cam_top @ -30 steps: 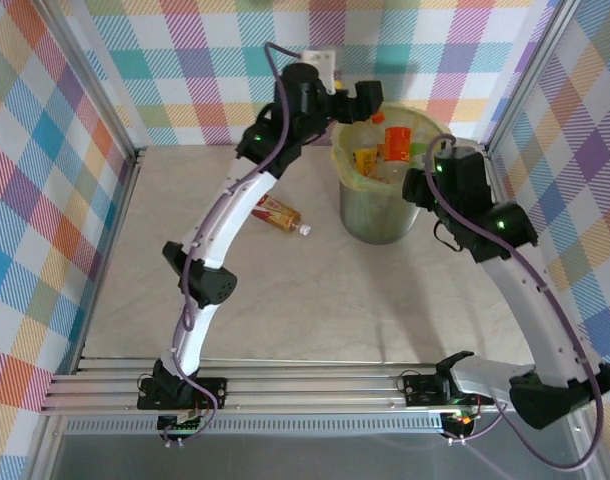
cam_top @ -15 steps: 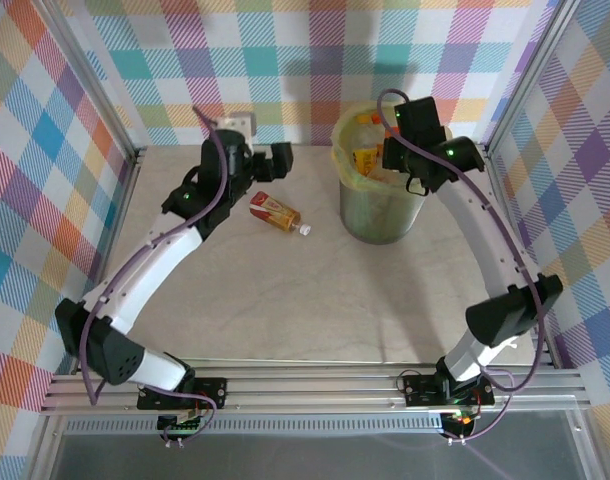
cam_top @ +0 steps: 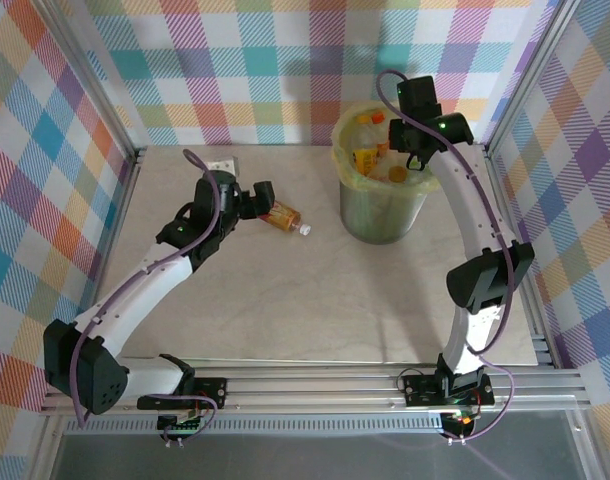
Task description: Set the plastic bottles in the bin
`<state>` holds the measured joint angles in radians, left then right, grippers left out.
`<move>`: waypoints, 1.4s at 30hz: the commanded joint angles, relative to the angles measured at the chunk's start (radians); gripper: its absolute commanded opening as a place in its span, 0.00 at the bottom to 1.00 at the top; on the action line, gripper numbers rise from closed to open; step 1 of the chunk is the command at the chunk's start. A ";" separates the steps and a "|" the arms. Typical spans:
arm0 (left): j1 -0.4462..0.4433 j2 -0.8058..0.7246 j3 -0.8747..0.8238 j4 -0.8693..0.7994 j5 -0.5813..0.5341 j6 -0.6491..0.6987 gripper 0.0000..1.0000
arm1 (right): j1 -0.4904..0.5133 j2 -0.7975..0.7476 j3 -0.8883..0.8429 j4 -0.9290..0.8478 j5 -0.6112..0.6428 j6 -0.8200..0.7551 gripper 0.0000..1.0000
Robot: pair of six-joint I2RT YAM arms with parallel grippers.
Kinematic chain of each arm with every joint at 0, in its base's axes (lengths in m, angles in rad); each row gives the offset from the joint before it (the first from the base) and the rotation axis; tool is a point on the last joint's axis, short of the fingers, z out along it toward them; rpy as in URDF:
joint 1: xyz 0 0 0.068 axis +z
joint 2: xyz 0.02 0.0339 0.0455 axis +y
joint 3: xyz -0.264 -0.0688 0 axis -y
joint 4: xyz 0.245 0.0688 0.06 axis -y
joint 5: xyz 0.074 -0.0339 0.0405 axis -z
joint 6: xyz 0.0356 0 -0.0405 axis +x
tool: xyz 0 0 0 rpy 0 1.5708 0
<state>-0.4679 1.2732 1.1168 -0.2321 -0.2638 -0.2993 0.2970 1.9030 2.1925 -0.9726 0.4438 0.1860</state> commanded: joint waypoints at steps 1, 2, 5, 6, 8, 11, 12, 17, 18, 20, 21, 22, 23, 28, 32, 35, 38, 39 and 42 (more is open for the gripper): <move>0.021 -0.041 -0.029 0.031 -0.033 -0.027 1.00 | -0.019 0.058 0.056 -0.028 0.001 -0.057 0.44; 0.027 -0.043 -0.038 0.031 -0.039 -0.028 1.00 | -0.022 0.078 0.079 -0.035 0.003 -0.065 0.44; 0.040 -0.050 -0.052 0.027 -0.042 -0.036 1.00 | -0.028 0.131 0.159 -0.076 0.008 -0.084 0.44; 0.044 -0.052 -0.056 0.025 -0.041 -0.039 1.00 | -0.030 0.147 0.189 -0.090 0.007 -0.089 0.44; 0.054 -0.057 -0.066 0.024 -0.043 -0.045 1.00 | -0.031 0.172 0.252 -0.121 0.009 -0.100 0.44; 0.067 -0.072 -0.086 0.025 -0.046 -0.055 1.00 | -0.030 0.192 0.341 -0.170 0.005 -0.107 0.46; 0.072 -0.077 -0.093 0.027 -0.046 -0.056 1.00 | -0.030 0.190 0.361 -0.178 -0.008 -0.109 0.47; 0.090 -0.098 -0.104 0.019 -0.047 -0.059 1.00 | -0.018 0.146 0.429 -0.220 -0.132 -0.096 0.51; 0.095 -0.102 -0.109 0.019 -0.045 -0.064 1.00 | -0.010 0.128 0.428 -0.222 -0.158 -0.094 0.52; 0.105 -0.111 -0.119 0.019 -0.037 -0.076 1.00 | 0.016 0.094 0.426 -0.226 -0.208 -0.096 0.53; 0.112 -0.115 -0.123 0.018 -0.032 -0.082 1.00 | 0.037 0.078 0.422 -0.226 -0.231 -0.101 0.54; 0.120 -0.117 -0.127 0.015 -0.028 -0.088 1.00 | 0.060 0.065 0.416 -0.227 -0.246 -0.109 0.55; 0.129 -0.120 -0.131 0.012 -0.025 -0.099 1.00 | 0.094 0.051 0.408 -0.225 -0.257 -0.123 0.56; 0.178 -0.149 -0.171 0.019 0.005 -0.152 1.00 | 0.276 0.023 0.360 -0.212 -0.289 -0.181 0.62; 0.208 -0.191 -0.197 -0.002 -0.016 -0.178 1.00 | 0.382 0.031 0.286 -0.162 -0.322 -0.176 0.64; 0.221 -0.234 -0.223 -0.011 -0.047 -0.193 1.00 | 0.433 0.054 0.239 -0.124 -0.335 -0.175 0.64; 0.235 -0.275 -0.248 -0.018 -0.069 -0.204 1.00 | 0.450 0.103 0.228 -0.113 -0.352 -0.173 0.66; 0.241 -0.288 -0.254 -0.021 -0.073 -0.207 1.00 | 0.452 0.126 0.234 -0.118 -0.358 -0.172 0.67; 0.257 -0.311 -0.268 -0.036 -0.080 -0.211 1.00 | 0.458 0.191 0.233 -0.114 -0.370 -0.184 0.73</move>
<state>-0.2352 0.9882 0.8673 -0.2409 -0.3145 -0.4889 0.7479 2.0430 2.4306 -1.1069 0.1055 0.0189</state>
